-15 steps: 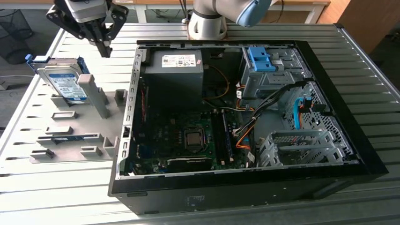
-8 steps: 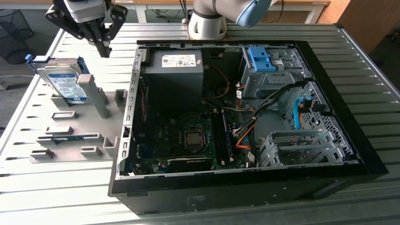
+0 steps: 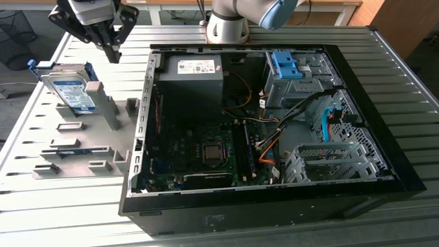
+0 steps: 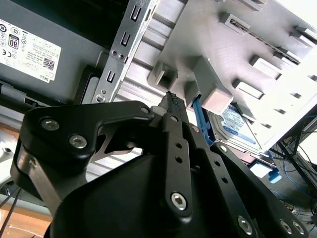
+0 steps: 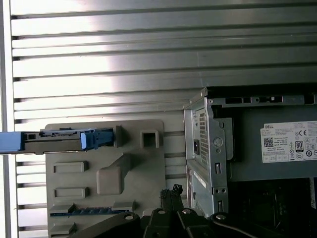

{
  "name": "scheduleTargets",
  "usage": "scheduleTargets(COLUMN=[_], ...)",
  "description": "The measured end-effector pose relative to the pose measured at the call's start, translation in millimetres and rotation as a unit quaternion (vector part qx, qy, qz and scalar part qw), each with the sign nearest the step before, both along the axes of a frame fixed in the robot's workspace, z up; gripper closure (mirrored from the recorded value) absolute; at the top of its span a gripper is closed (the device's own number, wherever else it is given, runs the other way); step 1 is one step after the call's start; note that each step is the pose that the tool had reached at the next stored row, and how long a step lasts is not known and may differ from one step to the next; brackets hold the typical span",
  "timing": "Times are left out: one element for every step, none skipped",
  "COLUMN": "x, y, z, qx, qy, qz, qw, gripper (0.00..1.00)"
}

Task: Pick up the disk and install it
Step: 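Reach for the disk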

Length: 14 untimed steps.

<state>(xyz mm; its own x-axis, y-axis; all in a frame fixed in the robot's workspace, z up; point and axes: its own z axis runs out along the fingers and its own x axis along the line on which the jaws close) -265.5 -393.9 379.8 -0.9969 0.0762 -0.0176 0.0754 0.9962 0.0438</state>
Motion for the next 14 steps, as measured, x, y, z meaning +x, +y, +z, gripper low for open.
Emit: scheduleTargets(x=[-0.2, -0.5, -0.7, -1.0, -1.2, -1.5, -1.8, -2.0, -2.3, -2.5, -2.8, -3.0, -3.1, -3.8], y=[0.0, 0.0, 0.0, 0.0, 0.0, 0.0, 0.0, 0.0, 0.0, 0.0, 0.0, 0.0, 0.0, 0.0], z=[0.0, 0.0, -0.1, -0.1, -0.1, -0.1, -0.1, -0.1, -0.1, -0.2, -0.2, -0.1, -0.2, -0.4], qx=[0.0000, 0.0000, 0.0000, 0.0000, 0.0000, 0.0000, 0.0000, 0.0000, 0.0000, 0.0000, 0.0000, 0.0000, 0.0000, 0.0000], qy=[0.0000, 0.0000, 0.0000, 0.0000, 0.0000, 0.0000, 0.0000, 0.0000, 0.0000, 0.0000, 0.0000, 0.0000, 0.0000, 0.0001], qz=[0.000, 0.000, 0.000, 0.000, 0.000, 0.000, 0.000, 0.000, 0.000, 0.000, 0.000, 0.000, 0.000, 0.000], qw=[1.0000, 1.0000, 1.0000, 1.0000, 1.0000, 1.0000, 1.0000, 1.0000, 1.0000, 1.0000, 1.0000, 1.0000, 1.0000, 1.0000], gripper=[0.89, 0.89, 0.89, 0.89, 0.89, 0.89, 0.89, 0.89, 0.89, 0.89, 0.89, 0.89, 0.89, 0.89])
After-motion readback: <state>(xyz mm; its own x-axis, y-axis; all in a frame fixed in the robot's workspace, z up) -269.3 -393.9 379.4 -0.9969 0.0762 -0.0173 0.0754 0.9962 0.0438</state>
